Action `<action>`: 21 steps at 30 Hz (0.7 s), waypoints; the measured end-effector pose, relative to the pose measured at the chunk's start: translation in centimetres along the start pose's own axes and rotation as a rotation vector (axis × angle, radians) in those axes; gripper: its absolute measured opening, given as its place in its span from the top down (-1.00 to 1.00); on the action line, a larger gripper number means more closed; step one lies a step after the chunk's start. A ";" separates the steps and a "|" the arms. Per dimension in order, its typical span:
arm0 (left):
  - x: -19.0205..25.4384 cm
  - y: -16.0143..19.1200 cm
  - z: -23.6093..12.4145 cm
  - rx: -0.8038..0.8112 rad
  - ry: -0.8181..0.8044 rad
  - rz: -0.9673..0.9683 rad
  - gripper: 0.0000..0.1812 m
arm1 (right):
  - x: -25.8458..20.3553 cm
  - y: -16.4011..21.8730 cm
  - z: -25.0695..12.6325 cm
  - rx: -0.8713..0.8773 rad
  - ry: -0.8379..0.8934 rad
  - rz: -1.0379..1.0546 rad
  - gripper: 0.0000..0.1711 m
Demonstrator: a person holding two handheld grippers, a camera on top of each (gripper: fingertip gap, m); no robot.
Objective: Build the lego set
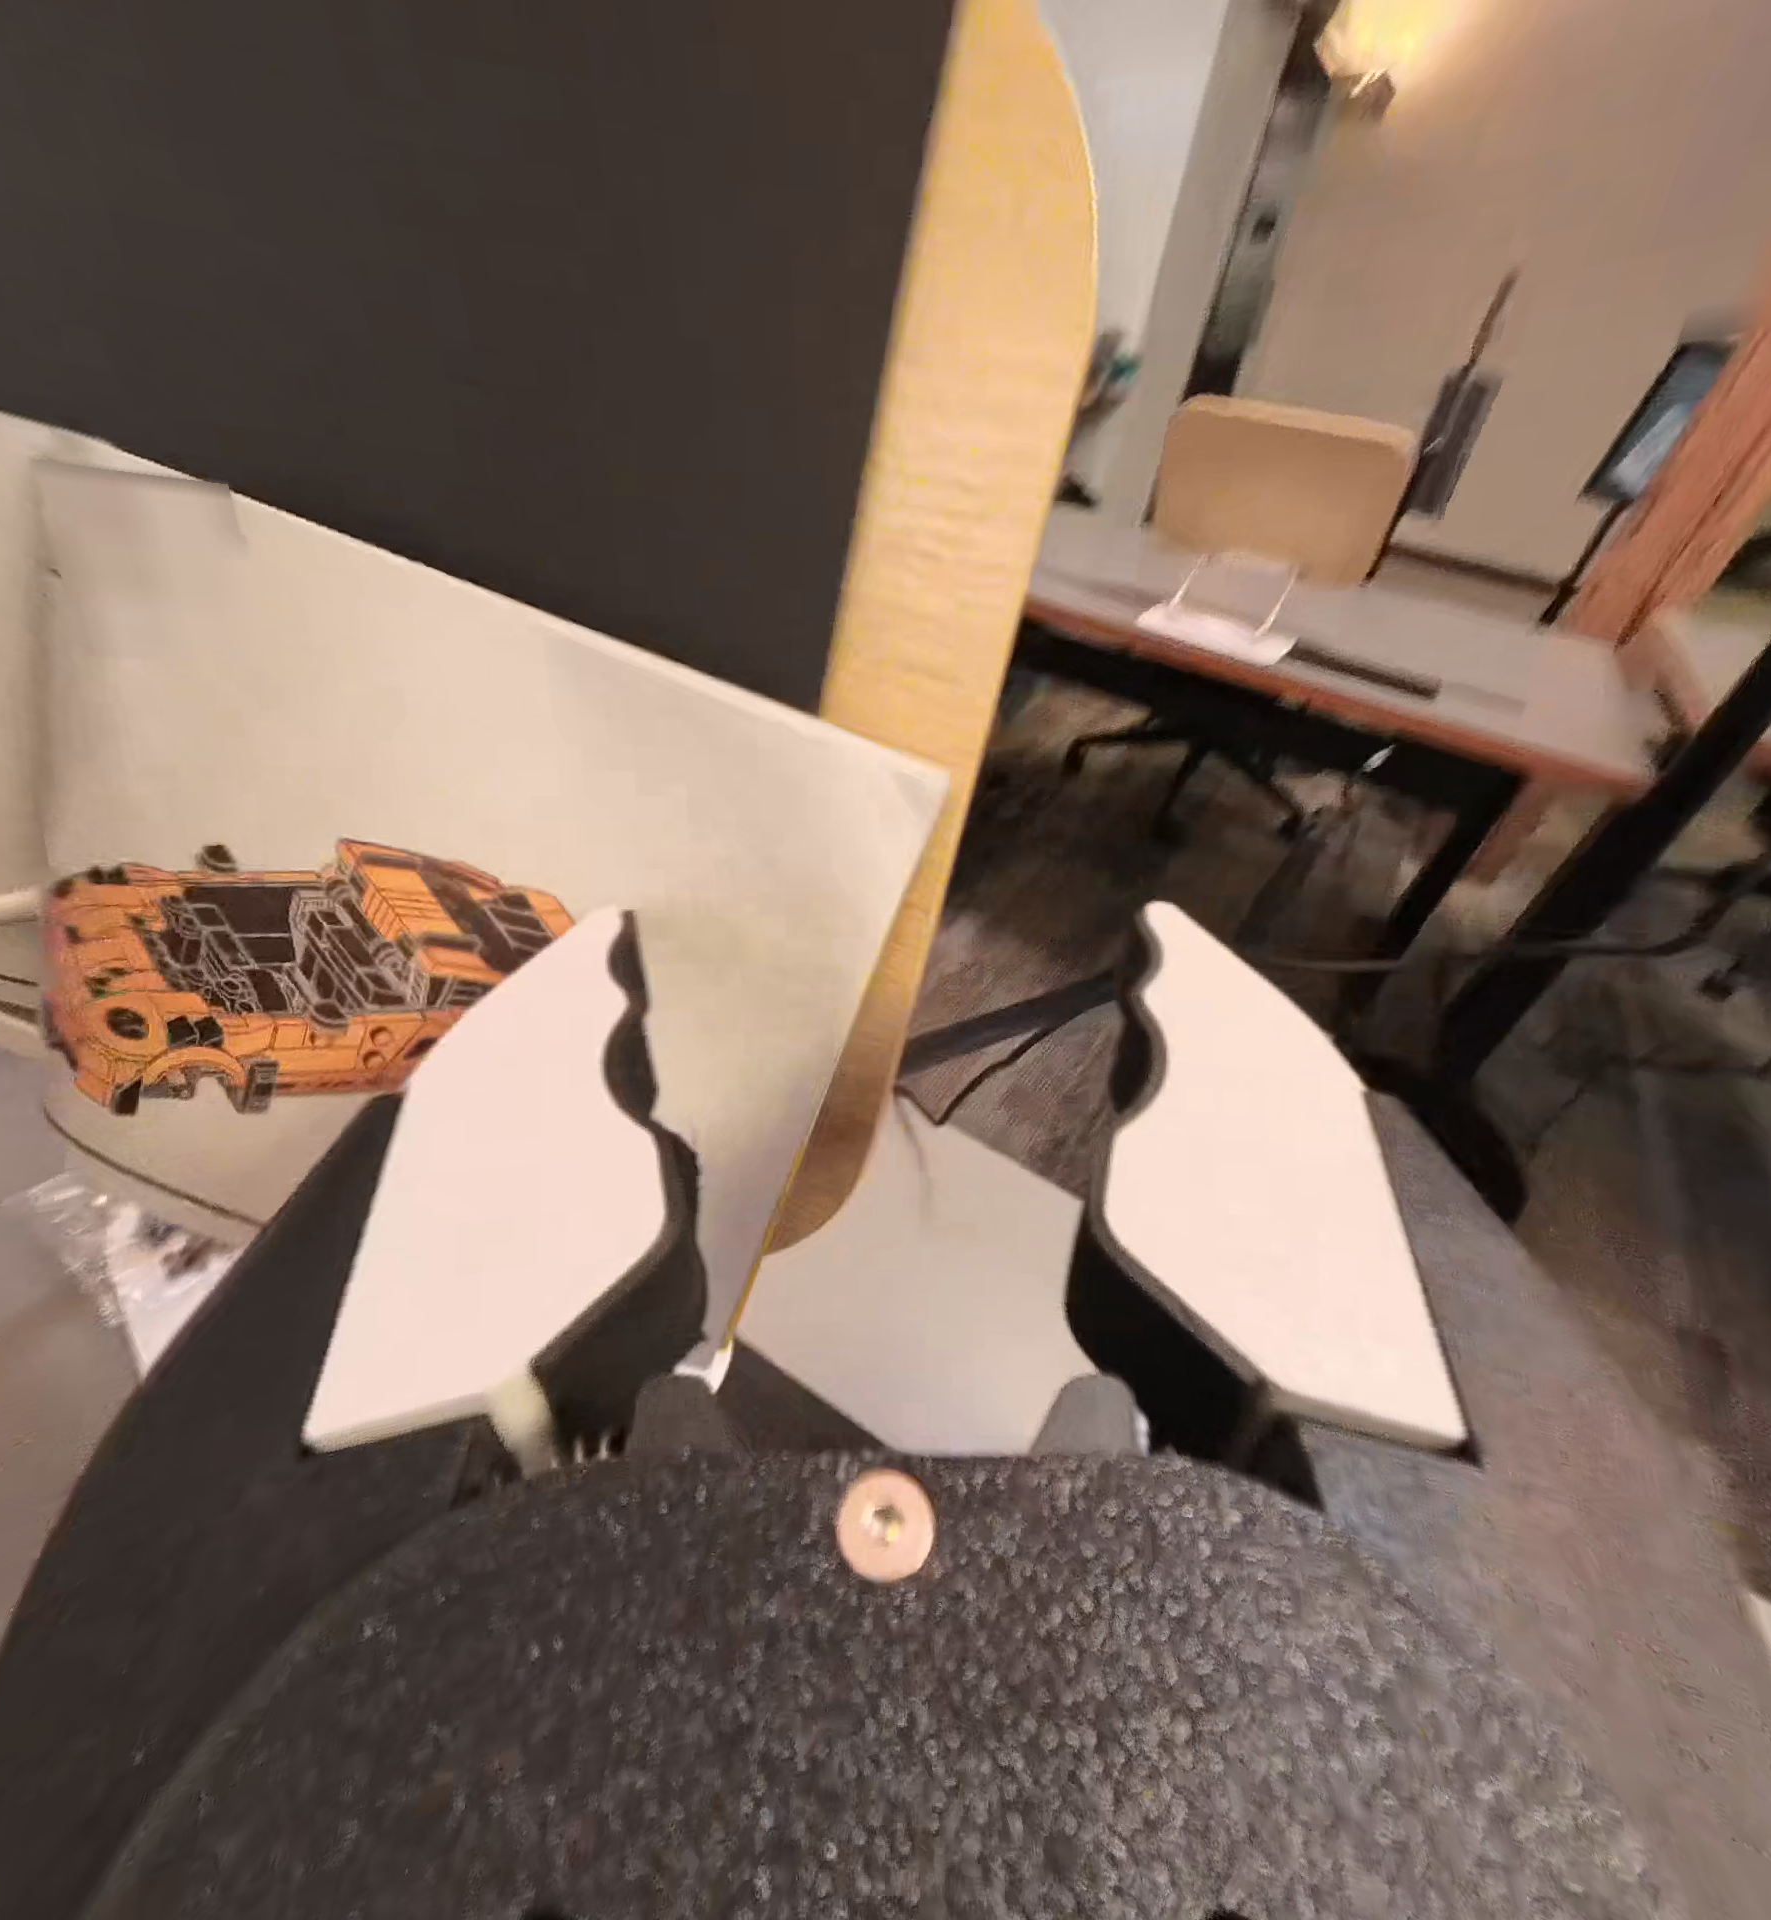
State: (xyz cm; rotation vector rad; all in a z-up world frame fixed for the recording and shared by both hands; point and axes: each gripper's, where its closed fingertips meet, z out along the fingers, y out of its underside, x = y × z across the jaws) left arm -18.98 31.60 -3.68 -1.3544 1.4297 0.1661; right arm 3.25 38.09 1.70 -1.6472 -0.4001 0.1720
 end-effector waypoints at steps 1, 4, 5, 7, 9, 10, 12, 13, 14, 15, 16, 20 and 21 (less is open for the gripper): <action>0.0 -0.2 0.0 0.019 0.024 -0.072 0.79 | 0.3 0.6 0.7 -0.027 -0.034 0.024 -0.08; -0.4 -1.2 -0.2 0.078 0.076 -0.215 0.79 | -0.8 1.6 2.3 -0.049 -0.229 0.129 0.05; -0.5 -1.6 -0.3 0.096 0.088 -0.250 0.79 | -1.3 1.6 2.6 -0.044 -0.301 0.170 0.11; -0.7 -2.1 -0.6 0.103 0.097 -0.291 0.82 | -2.5 1.3 2.3 -0.036 -0.442 0.230 0.43; -0.6 -2.6 -0.8 0.111 0.104 -0.303 0.83 | -2.4 1.3 1.9 -0.026 -0.476 0.254 0.49; -0.5 -2.5 -0.8 0.097 0.102 -0.299 0.85 | -2.5 1.3 1.6 -0.018 -0.490 0.271 0.53; -0.4 -1.9 -0.2 0.043 0.093 -0.268 0.83 | -2.6 1.4 0.6 -0.022 -0.499 0.278 0.58; -0.3 -1.6 0.1 0.026 0.083 -0.246 0.83 | -2.7 1.5 0.1 -0.023 -0.495 0.266 0.60; -0.1 -1.5 0.5 0.017 0.086 -0.232 0.82 | -2.8 1.6 -0.2 -0.025 -0.488 0.260 0.61; 0.2 -1.6 0.9 0.015 0.095 -0.227 0.80 | -2.9 1.6 -0.5 -0.029 -0.480 0.256 0.61; 0.2 -1.8 1.3 0.013 0.092 -0.219 0.79 | -3.0 1.7 -0.8 -0.037 -0.473 0.246 0.61; -0.1 -1.6 3.0 -0.057 0.055 -0.115 0.75 | -3.4 1.9 -1.7 -0.057 -0.477 0.226 0.65; -0.4 -1.5 3.2 -0.066 0.036 -0.098 0.81 | -3.4 1.9 -1.9 -0.055 -0.479 0.217 0.66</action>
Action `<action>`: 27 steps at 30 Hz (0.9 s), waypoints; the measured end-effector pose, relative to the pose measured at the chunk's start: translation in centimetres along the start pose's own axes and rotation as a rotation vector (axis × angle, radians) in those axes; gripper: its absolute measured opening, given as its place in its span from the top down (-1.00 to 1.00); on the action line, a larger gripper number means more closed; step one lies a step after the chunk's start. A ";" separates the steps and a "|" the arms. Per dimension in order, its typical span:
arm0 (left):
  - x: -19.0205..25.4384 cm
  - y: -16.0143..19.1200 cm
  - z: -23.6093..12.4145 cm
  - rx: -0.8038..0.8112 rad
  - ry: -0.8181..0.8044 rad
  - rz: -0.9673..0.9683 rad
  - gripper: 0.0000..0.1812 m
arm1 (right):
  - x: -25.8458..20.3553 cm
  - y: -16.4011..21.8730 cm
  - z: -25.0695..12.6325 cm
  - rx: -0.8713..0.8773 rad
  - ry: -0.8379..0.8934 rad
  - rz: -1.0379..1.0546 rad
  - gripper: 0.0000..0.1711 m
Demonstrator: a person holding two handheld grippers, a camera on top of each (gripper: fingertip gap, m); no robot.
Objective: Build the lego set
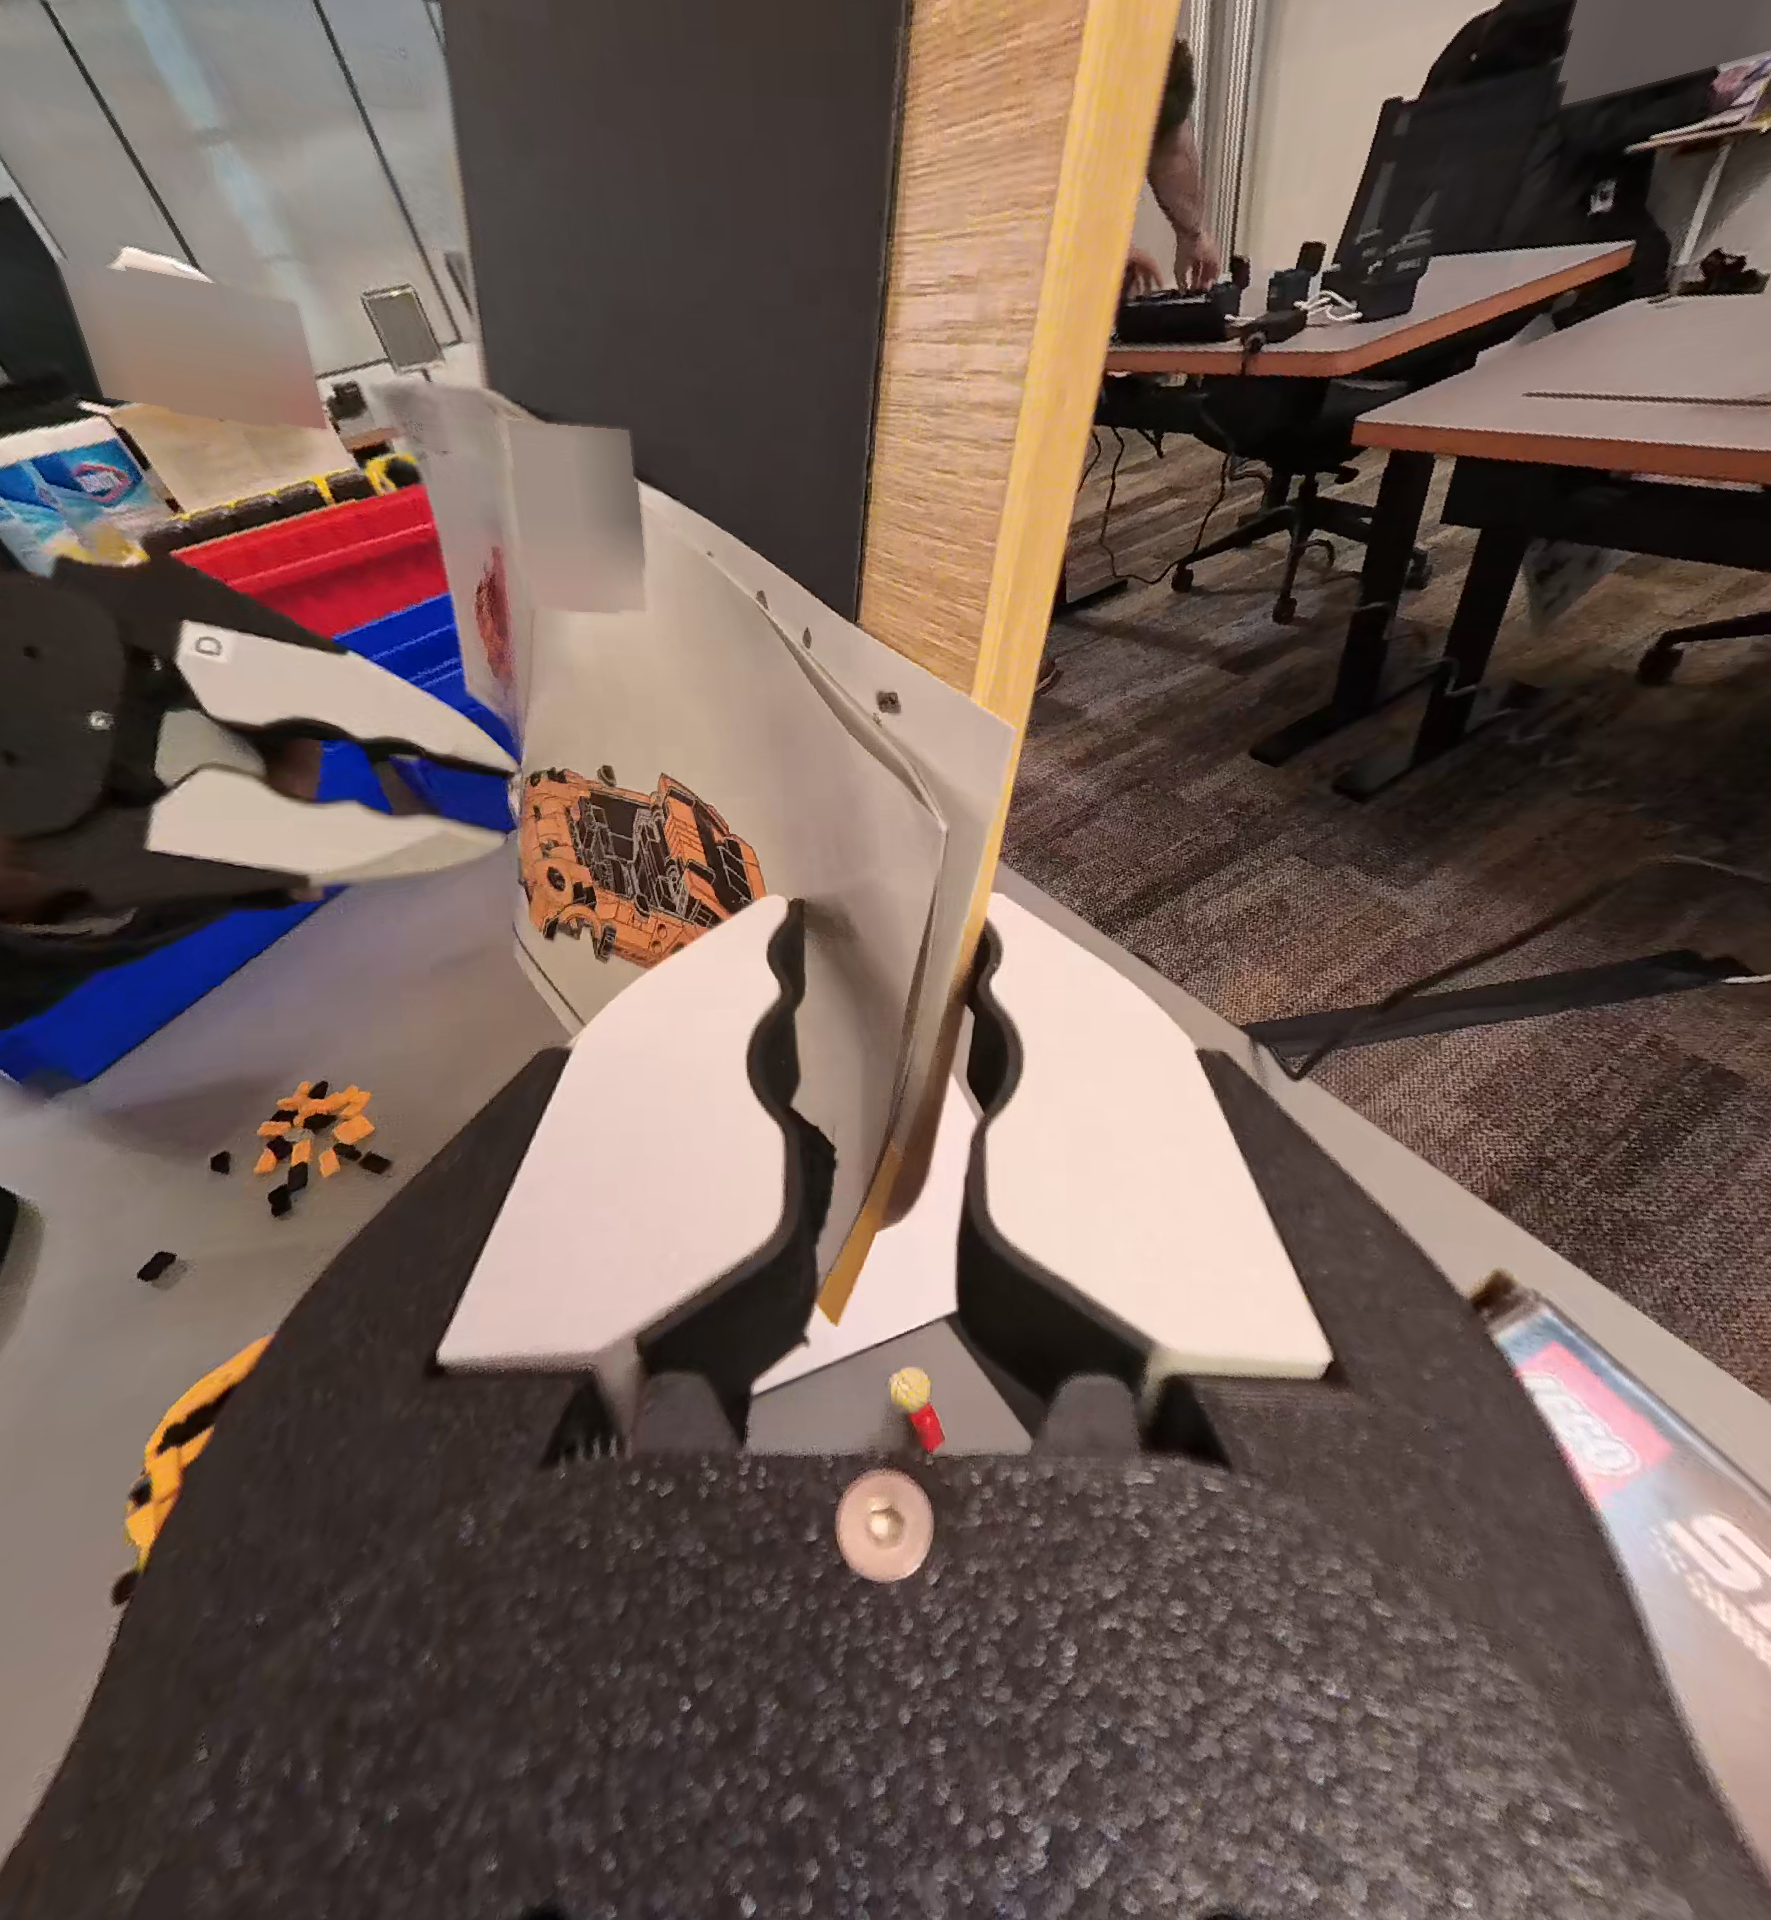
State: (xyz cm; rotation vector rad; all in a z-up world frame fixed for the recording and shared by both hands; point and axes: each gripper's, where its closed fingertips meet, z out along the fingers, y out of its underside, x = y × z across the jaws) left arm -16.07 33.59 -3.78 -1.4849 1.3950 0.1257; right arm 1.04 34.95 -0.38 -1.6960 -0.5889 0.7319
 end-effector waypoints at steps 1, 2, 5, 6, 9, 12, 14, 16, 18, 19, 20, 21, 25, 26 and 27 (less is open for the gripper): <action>-0.4 0.1 0.1 -0.008 -0.021 0.014 0.89 | -0.1 0.1 -0.1 -0.005 0.000 -0.011 0.67; -0.6 0.1 0.1 -0.011 -0.025 0.018 0.96 | -0.2 0.1 -0.2 -0.015 0.006 -0.027 0.67; -0.7 0.1 0.1 -0.006 0.000 -0.013 0.98 | 0.2 -0.4 -0.4 -0.026 0.049 -0.094 0.63; -0.7 0.1 0.0 -0.003 0.001 -0.011 0.99 | 0.3 -1.0 -0.7 -0.014 0.068 -0.111 0.63; -0.6 0.0 0.0 0.002 -0.007 0.014 1.00 | 0.5 -1.6 -1.0 -0.047 0.137 -0.196 0.64; 0.4 -1.6 -0.1 0.067 0.042 0.013 1.00 | 0.5 -1.7 -1.2 -0.082 0.184 -0.262 0.62; 0.4 -1.9 0.1 0.040 -0.007 0.092 1.00 | 0.6 -1.7 -1.2 -0.085 0.200 -0.269 0.61; 0.4 -2.1 0.3 0.023 -0.040 0.146 1.00 | 0.7 -1.8 -1.2 -0.081 0.221 -0.278 0.60; 0.5 -2.2 0.3 0.036 -0.044 0.135 1.00 | 0.7 -2.2 -1.3 -0.072 0.255 -0.327 0.59; 0.5 -2.1 0.3 0.034 -0.041 0.123 1.00 | 0.7 -2.5 -1.4 -0.066 0.273 -0.353 0.60; 0.3 -2.1 0.3 0.032 -0.051 0.120 1.00 | 0.7 -2.8 -1.6 -0.067 0.291 -0.379 0.61; 0.0 -2.0 0.3 0.034 -0.063 0.124 1.00 | 0.8 -2.9 -1.7 -0.078 0.307 -0.405 0.62; -1.0 -0.9 0.8 -0.027 -0.080 0.101 0.89 | 0.9 -3.3 -1.8 -0.124 0.375 -0.473 0.61; -1.1 -1.1 0.8 -0.008 -0.066 0.083 0.89 | 0.9 -3.3 -1.8 -0.126 0.390 -0.485 0.60; -1.2 -1.1 0.7 0.007 -0.053 0.053 0.87 | 0.9 -3.5 -1.9 -0.123 0.408 -0.500 0.60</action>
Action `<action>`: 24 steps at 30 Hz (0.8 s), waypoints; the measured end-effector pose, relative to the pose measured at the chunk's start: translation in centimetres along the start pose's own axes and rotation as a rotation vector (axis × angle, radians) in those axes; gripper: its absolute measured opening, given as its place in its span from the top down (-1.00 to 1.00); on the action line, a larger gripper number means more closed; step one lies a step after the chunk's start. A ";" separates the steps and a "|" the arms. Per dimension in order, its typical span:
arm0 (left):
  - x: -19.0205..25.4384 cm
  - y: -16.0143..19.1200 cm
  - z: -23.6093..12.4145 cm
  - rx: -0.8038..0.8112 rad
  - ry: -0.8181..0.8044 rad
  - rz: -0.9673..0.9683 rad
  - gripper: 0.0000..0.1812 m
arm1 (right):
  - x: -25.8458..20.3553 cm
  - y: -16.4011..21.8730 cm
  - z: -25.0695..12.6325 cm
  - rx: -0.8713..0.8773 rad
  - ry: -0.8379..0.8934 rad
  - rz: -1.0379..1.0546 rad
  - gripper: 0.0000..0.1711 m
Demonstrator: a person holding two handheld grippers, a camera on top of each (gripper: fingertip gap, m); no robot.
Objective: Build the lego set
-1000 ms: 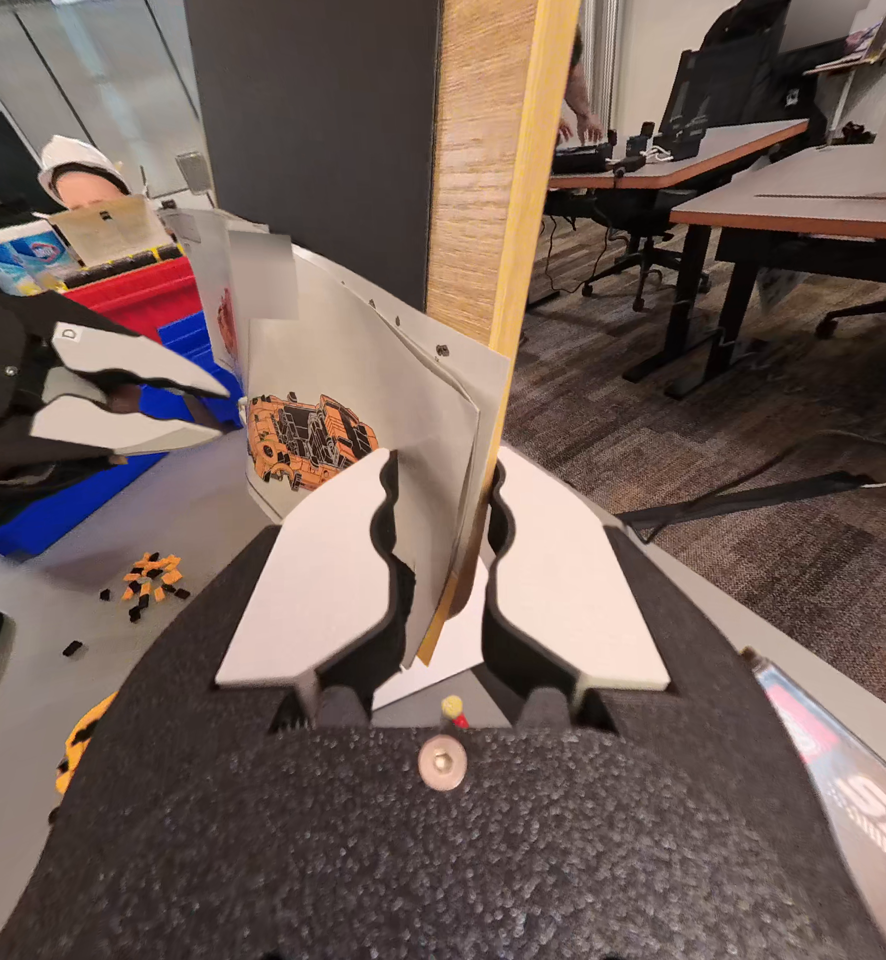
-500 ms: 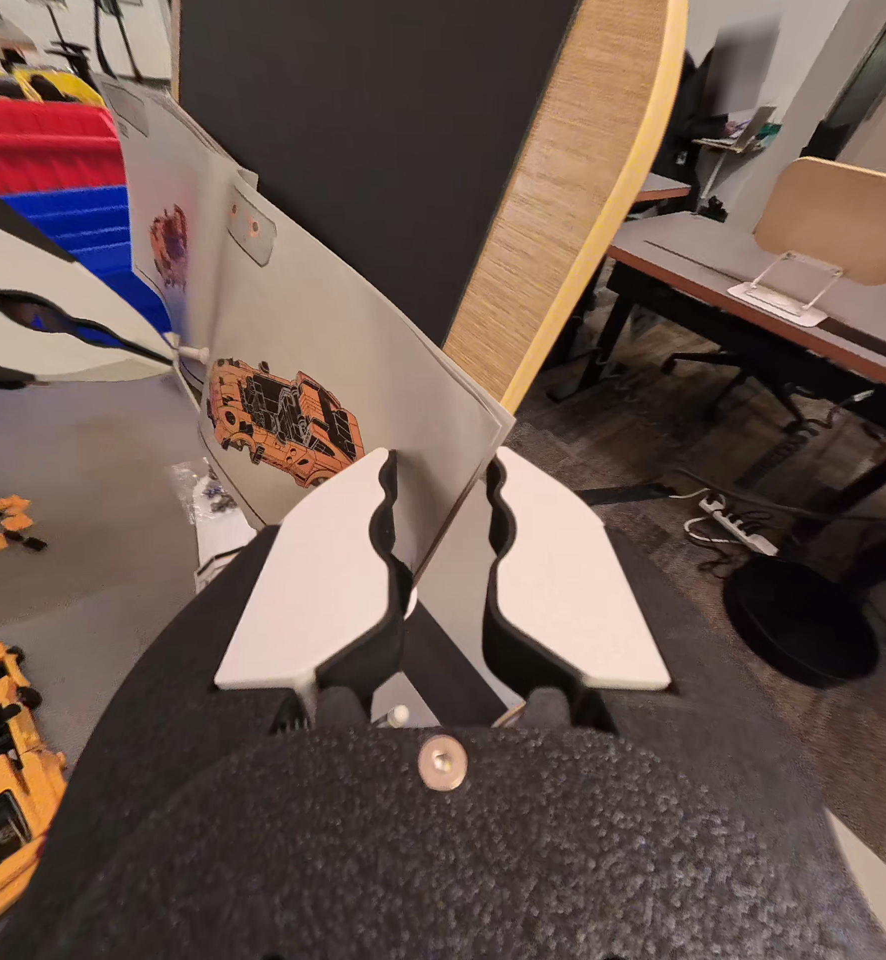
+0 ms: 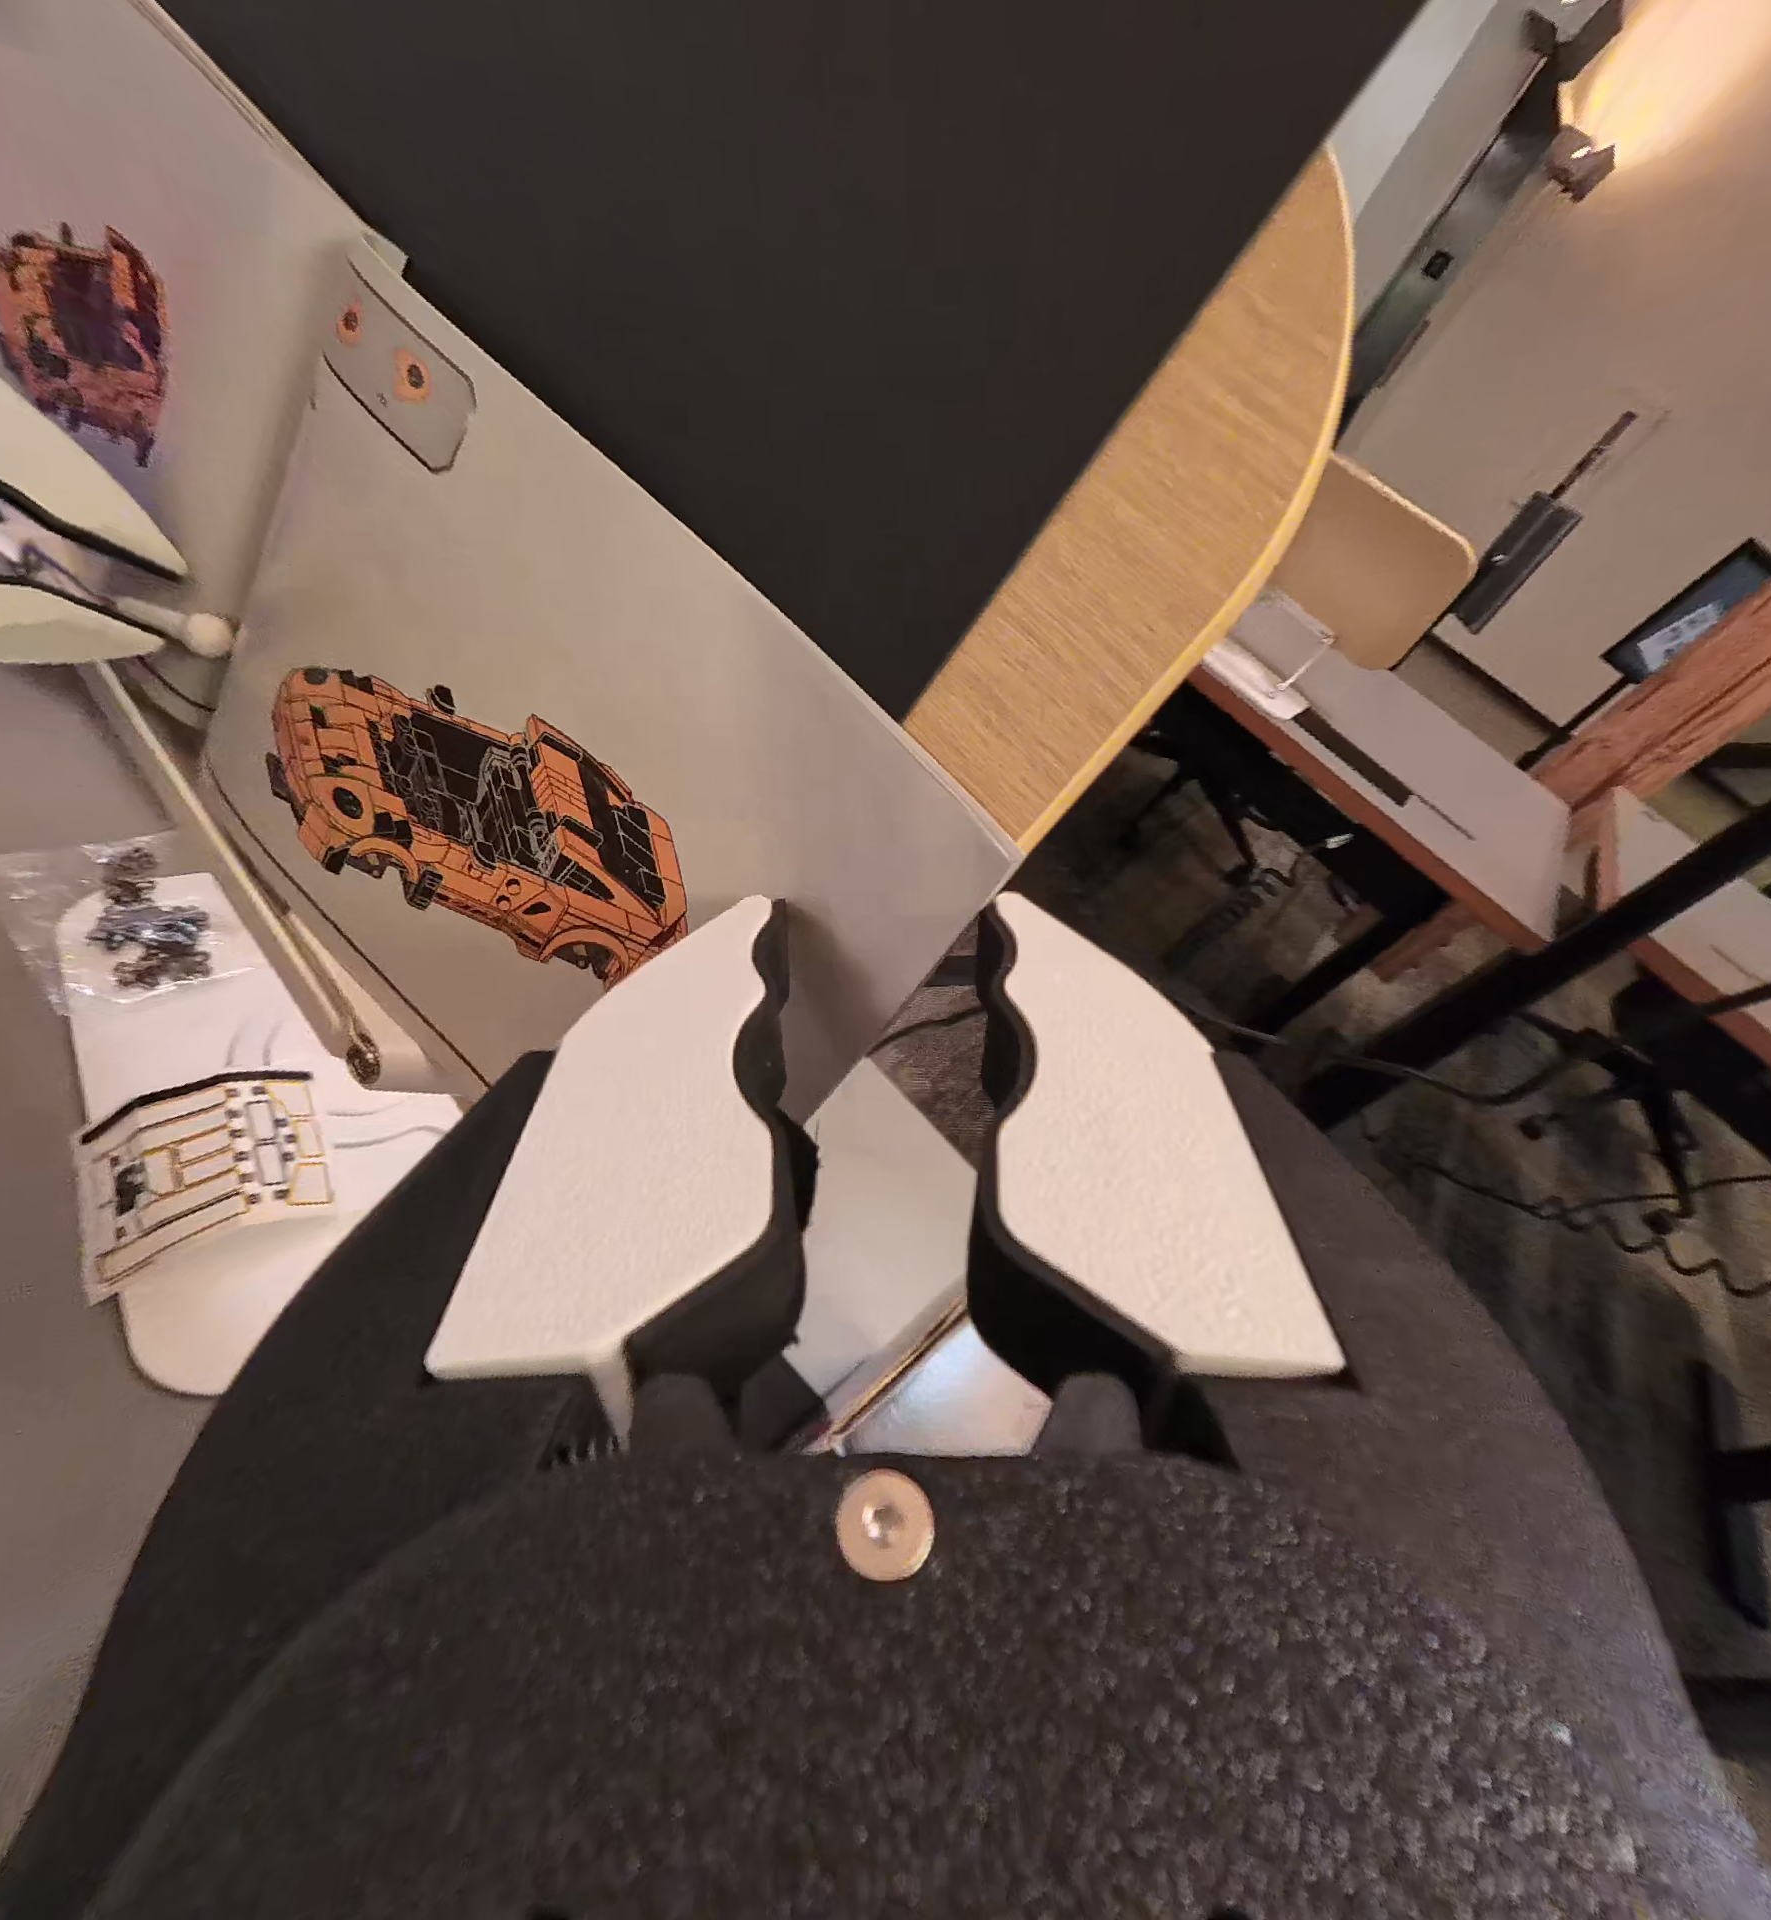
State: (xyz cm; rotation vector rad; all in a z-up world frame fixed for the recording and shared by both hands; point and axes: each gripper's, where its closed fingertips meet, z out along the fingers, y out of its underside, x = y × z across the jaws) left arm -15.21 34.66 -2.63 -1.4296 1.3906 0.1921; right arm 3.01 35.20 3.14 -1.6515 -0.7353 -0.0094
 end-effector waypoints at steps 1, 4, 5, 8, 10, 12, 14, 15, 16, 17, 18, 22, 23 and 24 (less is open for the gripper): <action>-0.3 0.0 -0.2 0.017 0.011 -0.041 0.84 | 0.2 -0.2 -0.1 0.006 0.025 -0.016 0.60; -2.0 0.1 -1.3 0.089 0.034 -0.189 0.87 | 0.2 -0.4 -0.4 -0.003 0.078 -0.081 0.62; -2.9 0.3 -1.9 0.122 0.034 -0.243 0.87 | 0.2 -0.4 -0.5 -0.012 0.089 -0.087 0.62; -7.0 2.7 -4.1 0.181 -0.033 -0.448 0.80 | 0.0 -0.2 -0.7 -0.014 0.101 -0.091 0.65; -10.2 5.0 -6.1 0.245 -0.099 -0.618 0.71 | 0.0 -0.1 -0.8 -0.007 0.106 -0.085 0.68; -12.7 7.2 -7.9 0.321 -0.154 -0.742 0.58 | -0.1 0.0 -0.8 -0.003 0.096 -0.067 0.69; -13.3 9.1 -8.1 0.339 -0.114 -0.808 0.43 | -0.1 0.1 -0.8 -0.004 0.095 -0.064 0.69; -13.0 10.0 -7.4 0.312 -0.069 -0.827 0.31 | -0.2 0.1 -0.7 -0.006 0.095 -0.064 0.69; -12.4 10.7 -6.4 0.288 -0.010 -0.838 0.23 | -0.2 0.1 -0.7 -0.008 0.098 -0.061 0.69; -11.6 11.0 -5.4 0.285 0.063 -0.849 0.19 | -0.2 0.1 -0.7 -0.011 0.100 -0.058 0.69; -10.8 11.2 -4.4 0.288 0.137 -0.865 0.17 | -0.2 0.0 -0.7 -0.012 0.104 -0.056 0.69; -9.9 11.6 -2.3 0.301 0.254 -0.876 0.34 | 0.0 -0.1 -1.2 -0.011 0.132 -0.060 0.79; -9.9 11.7 -2.4 0.312 0.280 -0.898 0.43 | 0.1 -0.2 -1.4 -0.009 0.140 -0.066 0.82; -10.1 11.8 -2.6 0.323 0.288 -0.925 0.52 | 0.1 -0.3 -1.5 -0.008 0.145 -0.076 0.84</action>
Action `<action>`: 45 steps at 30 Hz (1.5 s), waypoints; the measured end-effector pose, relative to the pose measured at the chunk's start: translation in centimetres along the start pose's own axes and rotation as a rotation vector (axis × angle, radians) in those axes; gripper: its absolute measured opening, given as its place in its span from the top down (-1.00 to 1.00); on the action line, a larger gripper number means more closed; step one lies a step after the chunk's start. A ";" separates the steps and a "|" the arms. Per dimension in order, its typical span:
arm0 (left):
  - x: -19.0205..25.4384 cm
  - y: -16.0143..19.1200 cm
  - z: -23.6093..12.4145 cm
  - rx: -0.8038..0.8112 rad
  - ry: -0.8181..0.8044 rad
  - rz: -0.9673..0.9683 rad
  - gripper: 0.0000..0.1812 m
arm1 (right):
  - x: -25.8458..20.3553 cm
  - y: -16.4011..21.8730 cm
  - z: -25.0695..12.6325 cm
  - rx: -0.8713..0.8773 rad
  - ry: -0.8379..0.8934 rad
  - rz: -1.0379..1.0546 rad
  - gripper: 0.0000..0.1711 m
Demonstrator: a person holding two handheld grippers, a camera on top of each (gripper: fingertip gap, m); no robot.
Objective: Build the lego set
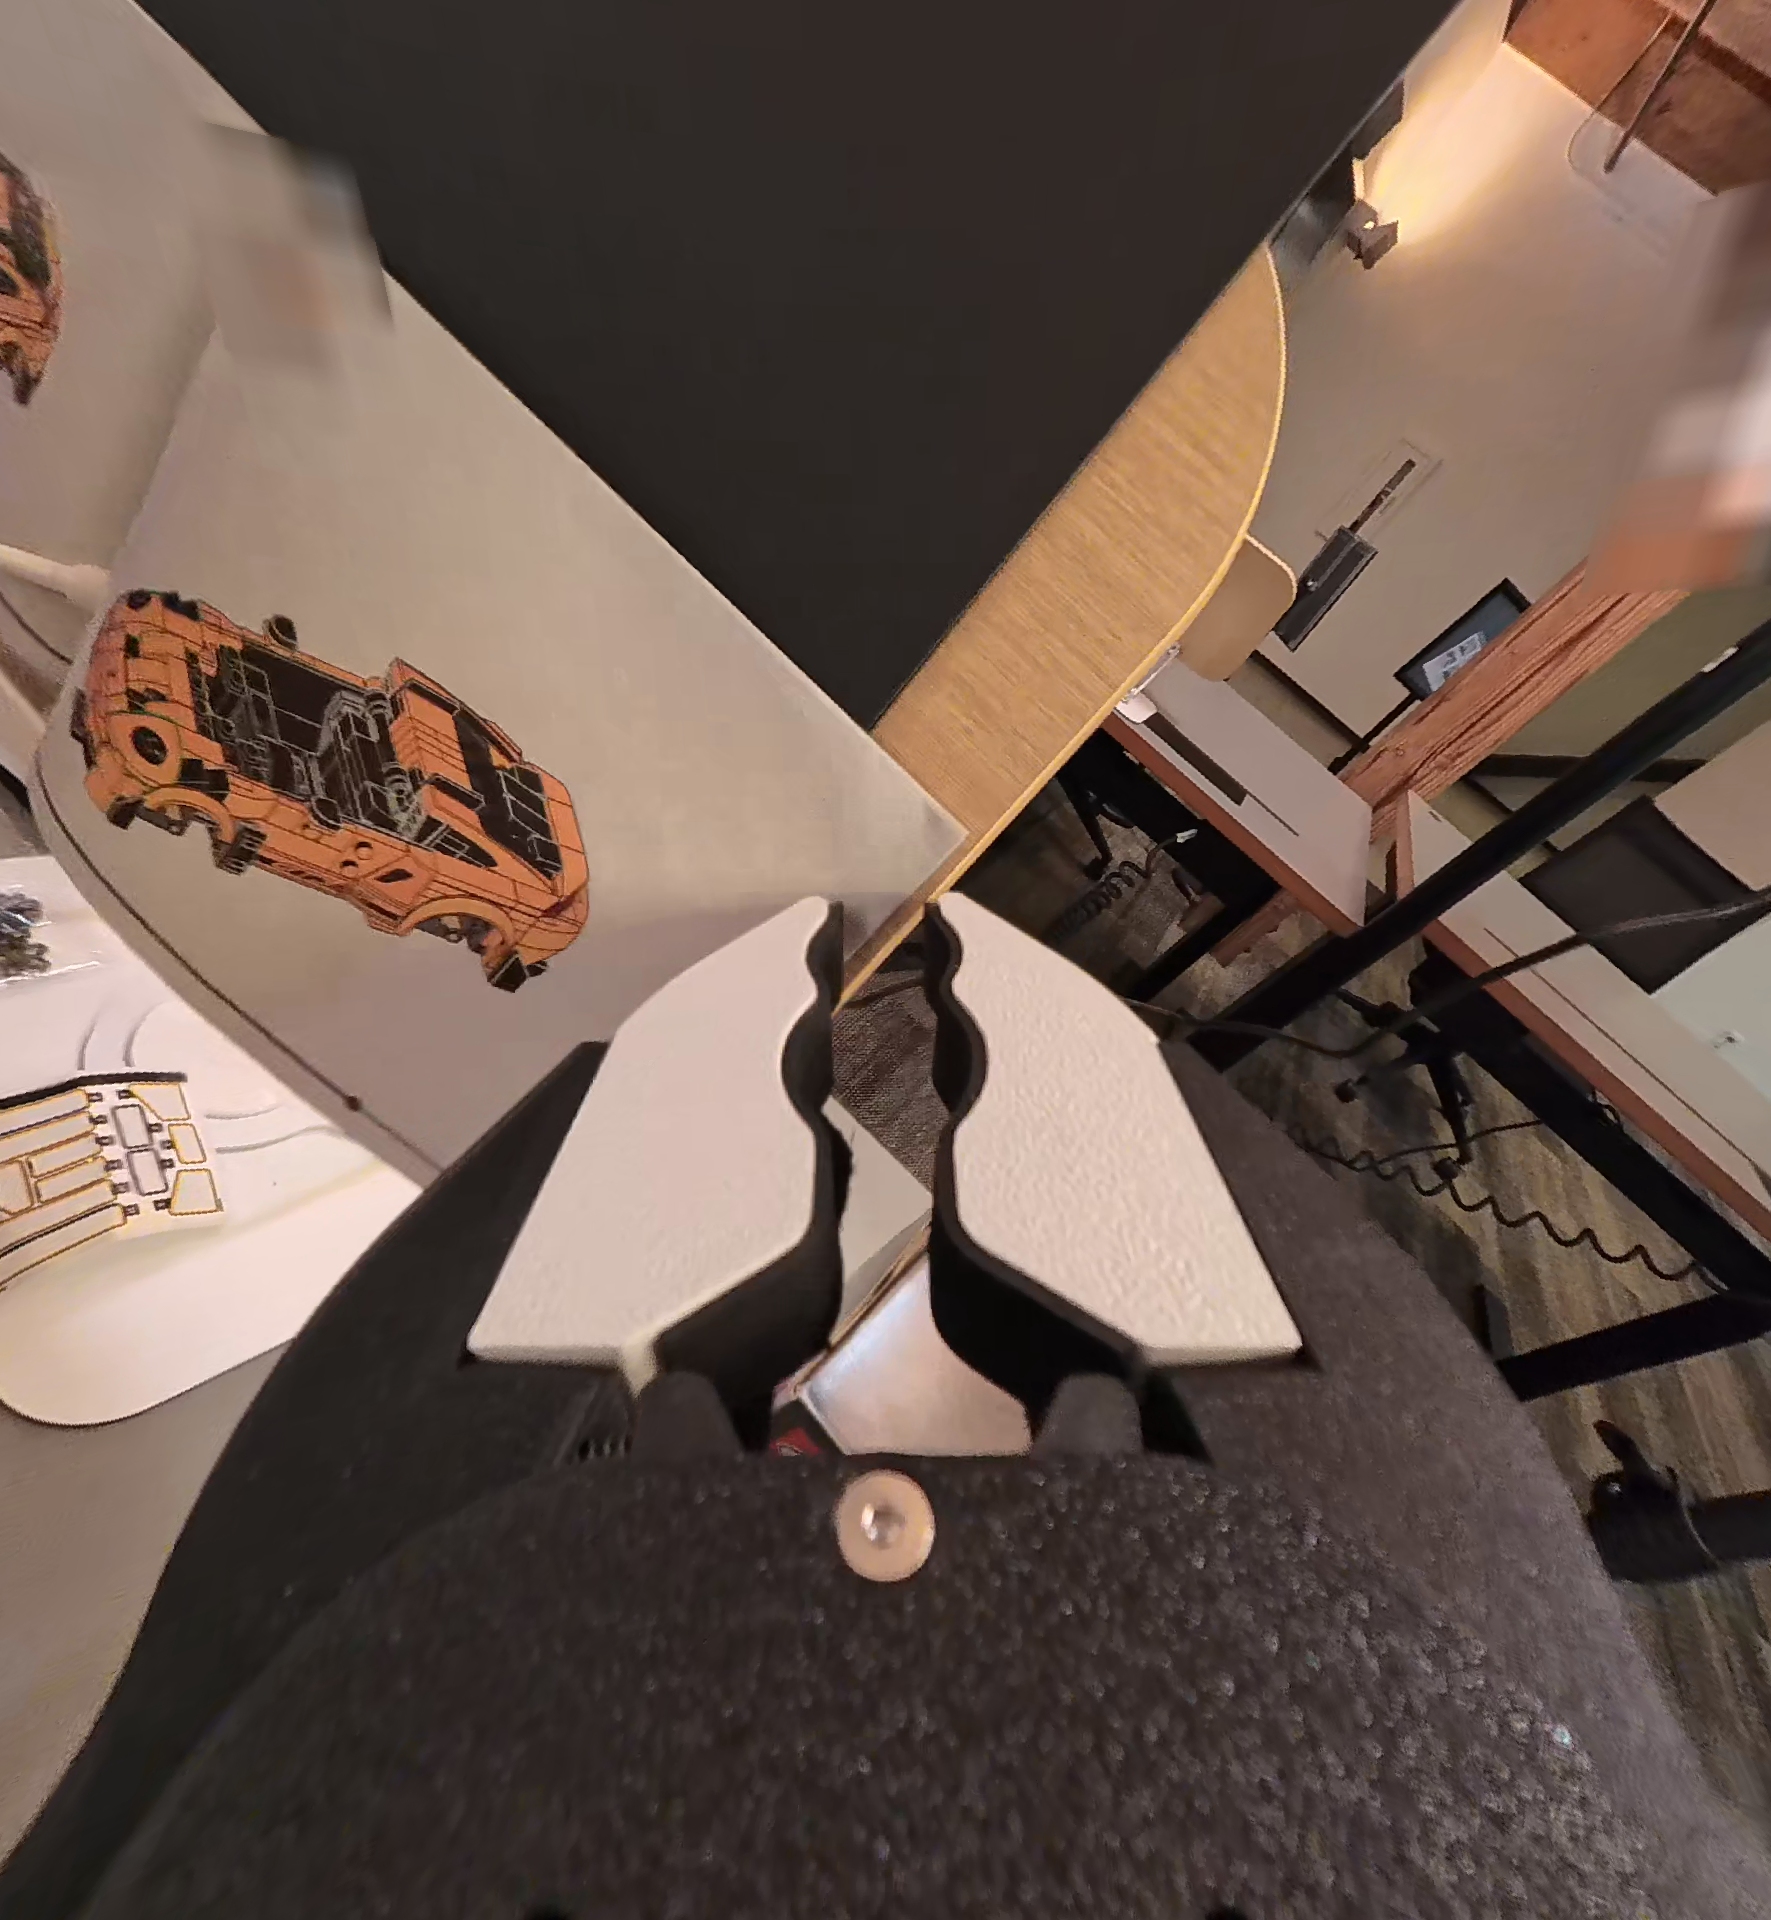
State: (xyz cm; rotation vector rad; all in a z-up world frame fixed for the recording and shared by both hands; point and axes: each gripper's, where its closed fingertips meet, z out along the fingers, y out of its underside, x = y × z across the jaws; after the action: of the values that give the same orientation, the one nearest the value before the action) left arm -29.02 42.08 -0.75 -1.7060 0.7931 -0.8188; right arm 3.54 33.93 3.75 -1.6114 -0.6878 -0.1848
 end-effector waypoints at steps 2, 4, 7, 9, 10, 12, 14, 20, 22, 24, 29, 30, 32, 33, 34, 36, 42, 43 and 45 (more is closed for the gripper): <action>-0.4 -0.3 -0.9 0.038 0.006 -0.039 0.71 | 0.2 -0.1 -0.1 -0.001 0.021 -0.022 0.88; 0.1 -0.2 -1.6 0.044 0.049 -0.041 0.94 | 0.0 -0.3 0.1 -0.001 0.028 -0.025 0.91; 0.2 0.2 -2.0 0.002 0.015 0.003 0.96 | -0.4 -0.6 0.5 -0.006 0.056 -0.041 0.92; 0.4 0.2 -2.3 -0.016 0.014 -0.003 0.96 | -0.3 -0.8 0.6 -0.020 0.097 -0.068 0.94; 0.5 0.2 -2.5 -0.019 0.012 -0.006 0.96 | -0.4 -0.9 0.7 -0.026 0.106 -0.078 0.95; 0.6 -0.1 -2.8 -0.010 -0.001 -0.002 0.96 | -0.6 -1.0 0.7 -0.033 0.121 -0.101 0.95; 0.7 -0.6 -3.3 0.003 -0.009 0.005 0.96 | -0.3 -1.1 0.6 -0.041 0.149 -0.120 0.96; 0.7 -0.8 -3.5 -0.001 -0.023 0.010 0.97 | 0.5 -4.2 -2.1 -0.038 0.299 -0.178 0.88; 0.6 -0.3 -3.2 -0.016 -0.024 -0.007 0.96 | -1.9 -6.5 -2.7 -0.016 0.249 -0.231 0.82; 0.7 0.2 -2.9 -0.025 -0.026 -0.002 0.96 | -6.1 -8.7 -2.6 0.027 0.117 -0.284 0.84; 0.6 0.4 -2.7 -0.016 -0.038 0.003 0.96 | -15.3 -7.8 1.5 -0.007 -0.138 -0.340 0.86; 0.6 0.4 -2.7 -0.019 -0.040 0.009 0.96 | -15.6 -6.4 3.0 -0.049 -0.136 -0.365 0.87; 0.7 0.4 -2.8 -0.018 -0.045 0.021 0.96 | -15.0 -2.9 5.5 -0.138 -0.112 -0.387 0.90; 0.7 0.4 -2.8 -0.013 -0.045 0.024 0.96 | -14.5 -1.8 6.2 -0.155 -0.097 -0.398 0.97; 0.8 0.3 -2.8 -0.006 -0.043 0.025 0.96 | -14.4 -1.9 6.2 -0.103 -0.092 -0.395 1.00; 0.7 0.2 -2.7 -0.013 -0.052 0.029 0.96 | -14.6 -1.9 6.0 -0.125 -0.110 -0.377 0.99; 0.6 0.1 -2.6 -0.020 -0.062 0.031 0.96 | -18.4 -5.3 6.0 0.008 -0.291 -0.604 0.72; 0.7 0.1 -2.6 -0.021 -0.065 0.033 0.96 | -18.6 -5.3 6.3 0.008 -0.298 -0.662 0.70; 0.7 0.1 -2.6 -0.023 -0.066 0.032 0.96 | -19.1 -5.4 6.9 0.031 -0.299 -0.761 0.71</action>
State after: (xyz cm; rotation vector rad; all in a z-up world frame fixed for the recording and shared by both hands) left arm -30.76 40.19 -0.13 -1.7276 0.7856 -0.7297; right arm -16.53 34.41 -2.38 -1.2900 -1.5118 -0.4857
